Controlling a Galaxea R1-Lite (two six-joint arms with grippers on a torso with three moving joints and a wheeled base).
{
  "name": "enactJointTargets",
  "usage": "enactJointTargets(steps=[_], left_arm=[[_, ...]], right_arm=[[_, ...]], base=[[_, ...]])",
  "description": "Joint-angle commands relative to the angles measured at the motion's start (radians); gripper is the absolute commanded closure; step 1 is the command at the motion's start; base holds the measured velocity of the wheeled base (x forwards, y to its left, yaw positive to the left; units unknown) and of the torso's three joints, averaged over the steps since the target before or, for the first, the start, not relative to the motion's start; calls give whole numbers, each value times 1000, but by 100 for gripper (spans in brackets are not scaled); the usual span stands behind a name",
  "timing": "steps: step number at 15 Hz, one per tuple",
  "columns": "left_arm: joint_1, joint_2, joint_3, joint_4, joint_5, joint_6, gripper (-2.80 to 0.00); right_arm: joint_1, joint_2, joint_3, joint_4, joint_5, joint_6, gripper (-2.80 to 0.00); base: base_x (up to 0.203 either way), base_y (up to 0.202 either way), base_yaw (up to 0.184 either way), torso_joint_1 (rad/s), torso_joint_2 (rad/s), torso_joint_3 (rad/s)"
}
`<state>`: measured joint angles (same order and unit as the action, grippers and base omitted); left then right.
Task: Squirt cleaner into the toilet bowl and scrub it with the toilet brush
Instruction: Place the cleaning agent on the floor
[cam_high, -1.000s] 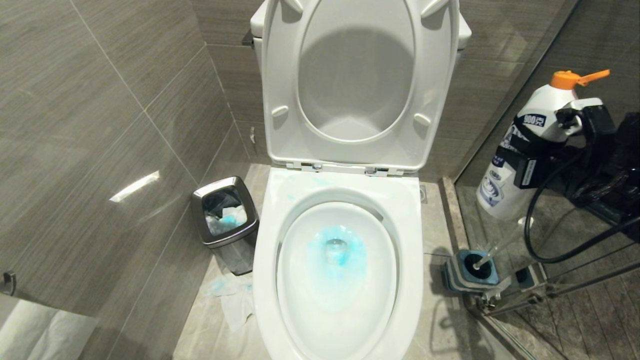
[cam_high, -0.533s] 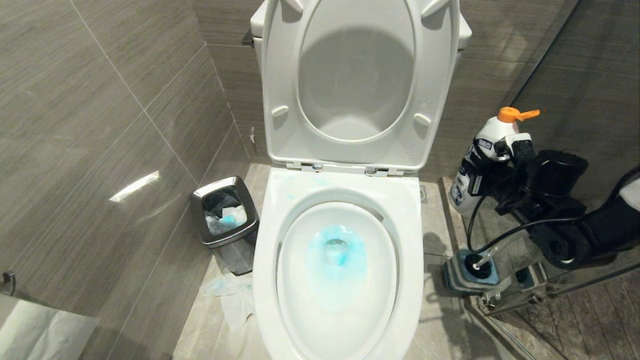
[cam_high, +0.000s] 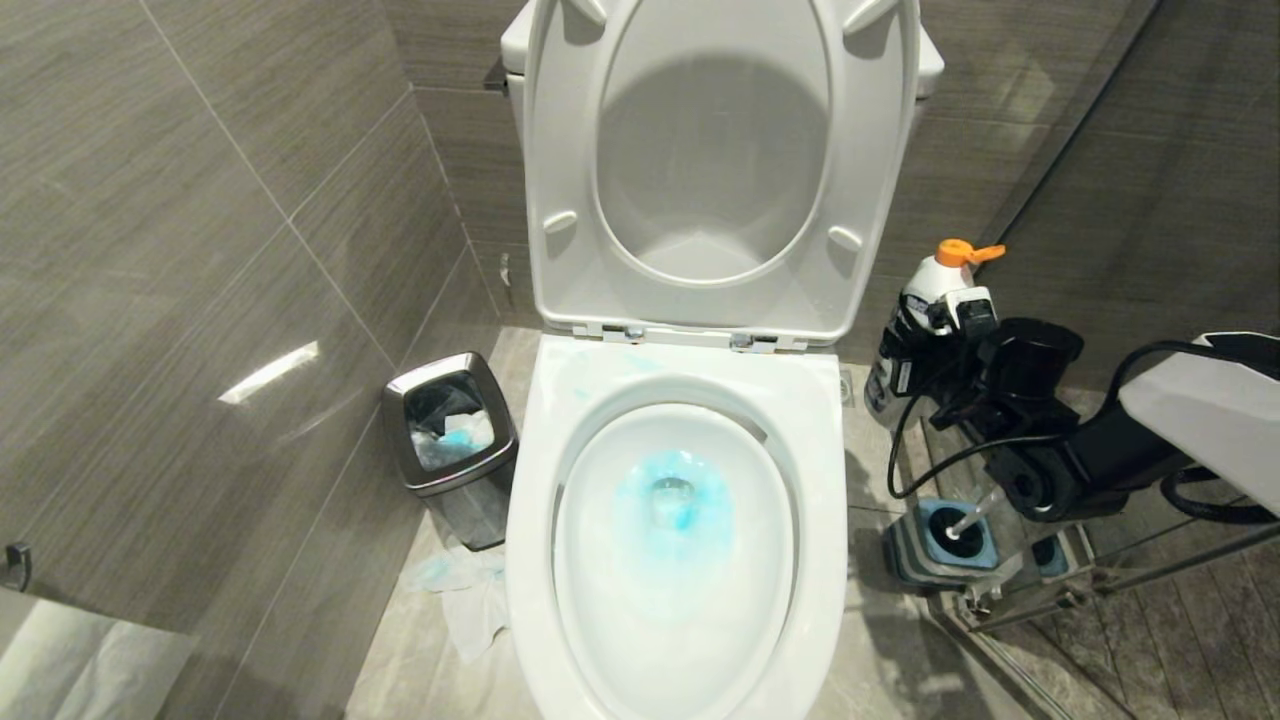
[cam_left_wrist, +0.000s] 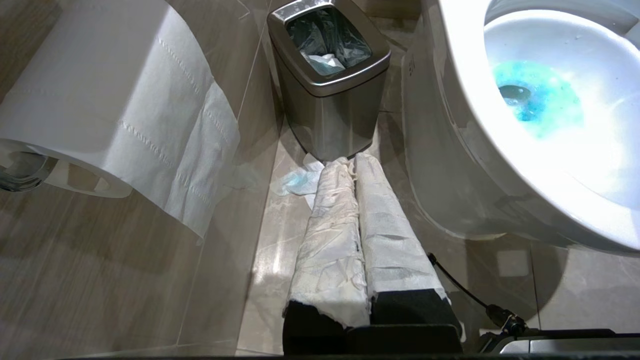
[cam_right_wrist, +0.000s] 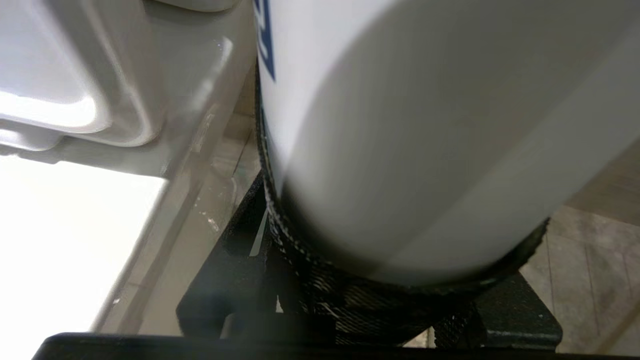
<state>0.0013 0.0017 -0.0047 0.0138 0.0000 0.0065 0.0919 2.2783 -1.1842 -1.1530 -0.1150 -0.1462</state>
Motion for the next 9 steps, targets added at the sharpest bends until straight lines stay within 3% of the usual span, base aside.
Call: enactJointTargets(steps=[1, 4, 9], left_arm=[[0, 1, 0, 0, 0, 1, 0], [0, 1, 0, 0, 0, 1, 0], [0, 1, 0, 2, 0, 6, 0]], right_arm=[[13, 52, -34, -7, -5, -2, 0], [27, 107, -116, -7, -27, -1, 0], [32, 225, -253, -4, -32, -2, 0]], base=[[0, 0, 0, 0, 0, 0], [0, 0, 0, -1, 1, -19], [0, 0, 0, 2, 3, -164]])
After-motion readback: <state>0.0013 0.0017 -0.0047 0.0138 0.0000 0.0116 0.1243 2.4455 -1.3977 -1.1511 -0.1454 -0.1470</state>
